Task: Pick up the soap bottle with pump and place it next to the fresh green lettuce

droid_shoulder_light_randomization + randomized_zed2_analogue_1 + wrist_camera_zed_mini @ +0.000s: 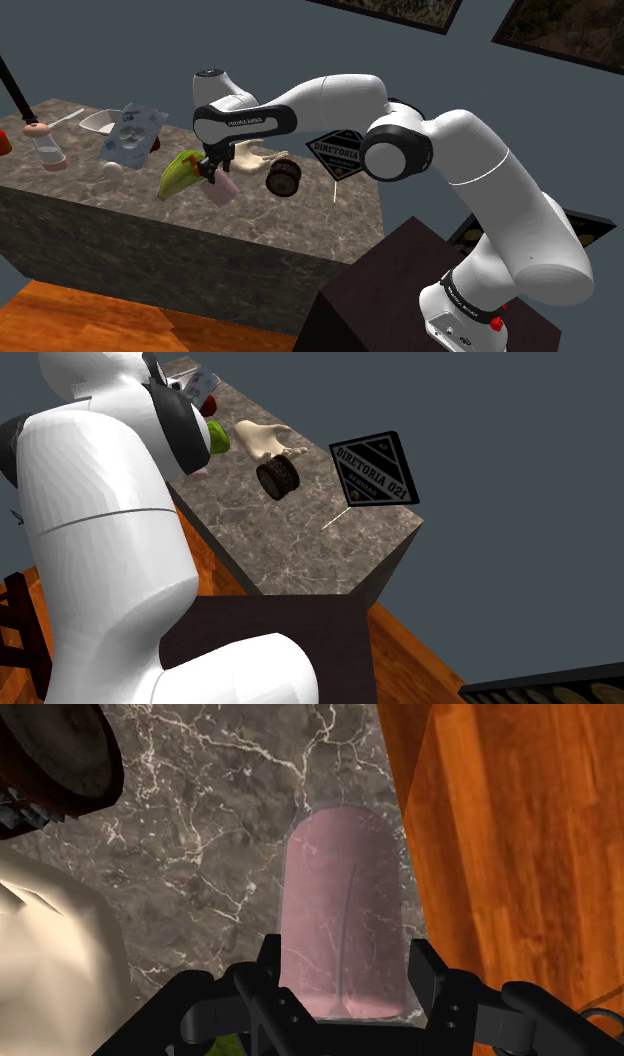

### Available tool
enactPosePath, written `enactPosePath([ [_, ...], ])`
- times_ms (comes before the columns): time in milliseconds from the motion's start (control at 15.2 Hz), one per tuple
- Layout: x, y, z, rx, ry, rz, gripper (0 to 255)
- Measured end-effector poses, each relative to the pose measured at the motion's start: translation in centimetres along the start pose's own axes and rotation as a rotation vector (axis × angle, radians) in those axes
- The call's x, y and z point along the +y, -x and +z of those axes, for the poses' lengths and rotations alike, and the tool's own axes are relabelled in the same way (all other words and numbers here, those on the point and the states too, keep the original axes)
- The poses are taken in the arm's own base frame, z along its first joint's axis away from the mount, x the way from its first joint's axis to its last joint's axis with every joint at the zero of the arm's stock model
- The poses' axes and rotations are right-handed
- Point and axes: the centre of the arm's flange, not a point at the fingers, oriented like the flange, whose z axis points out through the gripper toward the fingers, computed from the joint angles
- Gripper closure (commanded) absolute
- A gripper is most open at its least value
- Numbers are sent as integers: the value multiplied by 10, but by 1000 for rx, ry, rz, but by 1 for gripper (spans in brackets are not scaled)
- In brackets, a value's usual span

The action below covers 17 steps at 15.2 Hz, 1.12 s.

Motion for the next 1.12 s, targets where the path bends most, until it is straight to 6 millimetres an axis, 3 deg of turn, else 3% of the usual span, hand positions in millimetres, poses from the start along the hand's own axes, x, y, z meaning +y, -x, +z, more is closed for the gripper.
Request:
enactPosePath([
  [726,-3,-1,59,0,0,0,255],
  [1122,-5,-7,75,28,1,1,255],
])
